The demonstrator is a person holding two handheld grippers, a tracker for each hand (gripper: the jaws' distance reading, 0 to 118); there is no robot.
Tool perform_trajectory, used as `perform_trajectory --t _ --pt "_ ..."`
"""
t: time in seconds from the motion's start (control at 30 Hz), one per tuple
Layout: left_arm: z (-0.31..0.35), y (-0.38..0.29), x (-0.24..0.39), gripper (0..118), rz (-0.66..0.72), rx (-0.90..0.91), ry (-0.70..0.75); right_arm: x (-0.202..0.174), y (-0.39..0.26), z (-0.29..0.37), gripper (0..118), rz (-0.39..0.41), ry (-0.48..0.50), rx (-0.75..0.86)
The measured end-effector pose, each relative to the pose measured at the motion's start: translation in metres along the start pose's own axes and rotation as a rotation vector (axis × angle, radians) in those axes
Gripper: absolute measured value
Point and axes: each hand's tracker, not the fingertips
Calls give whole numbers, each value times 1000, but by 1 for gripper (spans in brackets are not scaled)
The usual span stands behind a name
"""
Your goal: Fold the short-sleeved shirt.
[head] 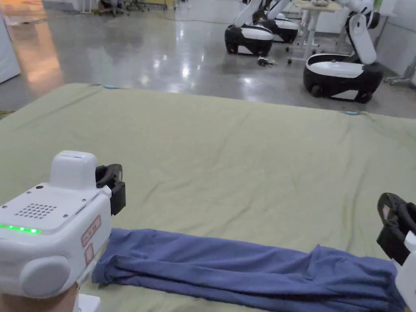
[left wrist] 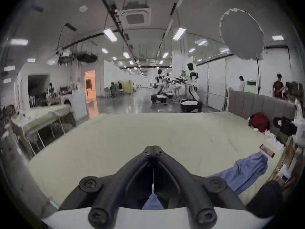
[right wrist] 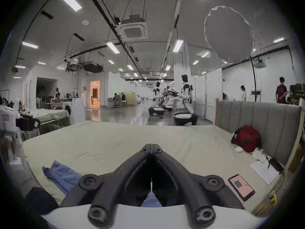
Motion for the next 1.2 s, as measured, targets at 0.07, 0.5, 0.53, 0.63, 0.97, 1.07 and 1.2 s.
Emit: perform_trajectory --t 0.07,0.5,0.53,0.63,0.97,1.07,1.2 --pt "-4 -11 -34 1 100 -99 -24 2 -3 3 3 -34 20 -14" --pt "-75 -146 -165 114 746 -593 -419 -43 -15 -14 3 -39 111 -123" --pt "-84 -162 -171 114 913 -607 -517 -46 -15 -15 3 -36 114 -126" --pt "-107 -188 -173 115 1206 -476 -777 -55 -13 -20 3 -26 122 -134" --pt "-135 -171 -137 5 963 -628 -464 -68 -3 -32 3 -36 117 -137" --pt "-112 -125 -148 5 740 -574 -294 -66 -3 -25 3 -46 118 -129" --pt "-90 -80 -146 5 443 -569 -146 -61 -5 -18 3 -56 129 -122"
